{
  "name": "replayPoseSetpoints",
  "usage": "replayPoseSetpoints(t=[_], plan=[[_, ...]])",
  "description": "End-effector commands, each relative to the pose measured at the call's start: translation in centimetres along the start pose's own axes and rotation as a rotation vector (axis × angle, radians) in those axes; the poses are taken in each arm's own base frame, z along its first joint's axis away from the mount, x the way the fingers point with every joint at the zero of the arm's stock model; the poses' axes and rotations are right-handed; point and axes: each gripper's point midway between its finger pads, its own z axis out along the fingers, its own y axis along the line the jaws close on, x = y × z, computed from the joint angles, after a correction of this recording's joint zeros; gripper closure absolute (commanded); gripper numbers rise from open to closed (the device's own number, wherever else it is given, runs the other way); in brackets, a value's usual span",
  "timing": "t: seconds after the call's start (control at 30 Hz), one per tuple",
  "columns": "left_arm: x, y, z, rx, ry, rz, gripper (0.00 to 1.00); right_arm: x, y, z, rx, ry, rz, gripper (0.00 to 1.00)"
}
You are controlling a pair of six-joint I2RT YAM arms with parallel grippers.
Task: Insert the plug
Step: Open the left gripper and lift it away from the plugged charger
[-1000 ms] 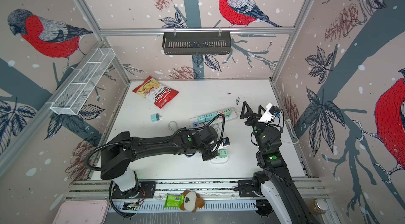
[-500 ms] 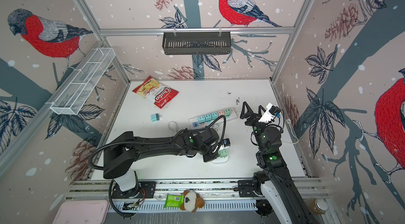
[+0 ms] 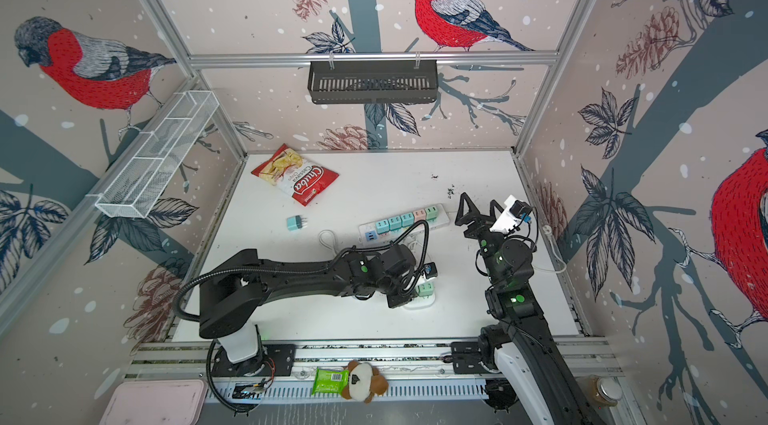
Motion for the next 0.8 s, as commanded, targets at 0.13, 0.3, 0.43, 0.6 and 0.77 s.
replayPoseSetpoints(t=[0.13,0.3,0.43,0.6,0.77], plan=[[1.0,2.1,-0.6,-0.126,0.03,-0.014,0.58,0.0,-0.1,0.2,0.002,-0.006,-0.002,0.0],[-2.5,3.9,-3.9,-0.233,-0.104,-0.006,0.02,0.2,-0.8,0.6,0.038,-0.004,-0.014,0.0],[-4.7,8.5,-9.3,-0.427,-0.277,-0.089,0.02,0.5,-2.4,1.1,0.119,-0.015,-0.029,0.0],[-1.5,17.4,-19.0,-0.75,-0.51,-0.376,0.02,1.2,-4.2,2.1,0.212,0.004,-0.036,0.0],[7.2,23.5,-27.9,-1.063,-0.694,-0.627,0.02,2.4,-6.3,3.1,0.323,0.046,-0.075,0.0]])
